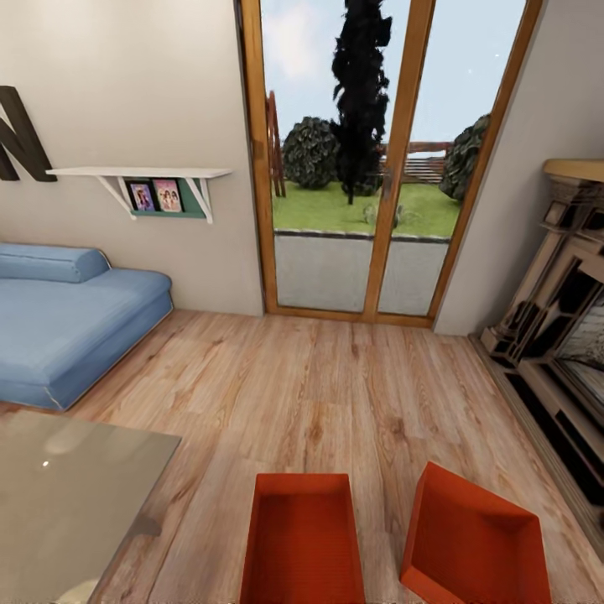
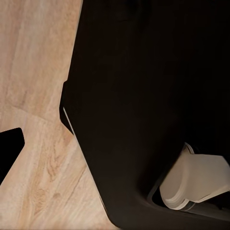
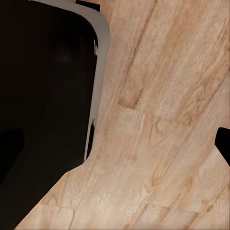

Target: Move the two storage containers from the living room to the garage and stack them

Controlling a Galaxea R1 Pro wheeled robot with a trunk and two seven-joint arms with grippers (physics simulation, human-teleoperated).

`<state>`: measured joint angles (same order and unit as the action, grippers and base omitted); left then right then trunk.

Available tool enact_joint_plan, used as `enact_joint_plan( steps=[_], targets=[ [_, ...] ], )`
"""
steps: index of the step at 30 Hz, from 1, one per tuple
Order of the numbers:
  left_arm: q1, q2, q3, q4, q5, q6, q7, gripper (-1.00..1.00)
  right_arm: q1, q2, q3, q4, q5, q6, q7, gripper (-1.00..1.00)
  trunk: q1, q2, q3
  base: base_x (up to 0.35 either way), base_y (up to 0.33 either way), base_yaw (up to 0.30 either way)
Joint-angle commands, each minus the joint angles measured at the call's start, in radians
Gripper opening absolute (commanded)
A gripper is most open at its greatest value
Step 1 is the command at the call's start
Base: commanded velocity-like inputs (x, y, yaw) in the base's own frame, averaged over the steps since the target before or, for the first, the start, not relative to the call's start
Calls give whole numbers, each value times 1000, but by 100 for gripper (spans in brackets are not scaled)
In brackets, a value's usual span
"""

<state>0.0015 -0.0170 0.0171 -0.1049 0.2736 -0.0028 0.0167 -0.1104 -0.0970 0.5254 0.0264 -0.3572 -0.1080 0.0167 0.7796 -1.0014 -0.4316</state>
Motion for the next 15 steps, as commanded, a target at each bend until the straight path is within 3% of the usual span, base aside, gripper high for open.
enact_joint_plan(
  steps=[1, 15],
  targets=[
    [0, -1, 1, -1, 4, 0, 2, 100, -1, 0, 8, 3, -9, -6, 2, 100, 0, -1, -3, 0, 0, 0],
    [1, 0, 1, -2, 4, 0, 2, 100, -1, -1, 7, 3, -9, -12, 7, 100, 0, -1, -25, 0, 0, -11]
  ],
)
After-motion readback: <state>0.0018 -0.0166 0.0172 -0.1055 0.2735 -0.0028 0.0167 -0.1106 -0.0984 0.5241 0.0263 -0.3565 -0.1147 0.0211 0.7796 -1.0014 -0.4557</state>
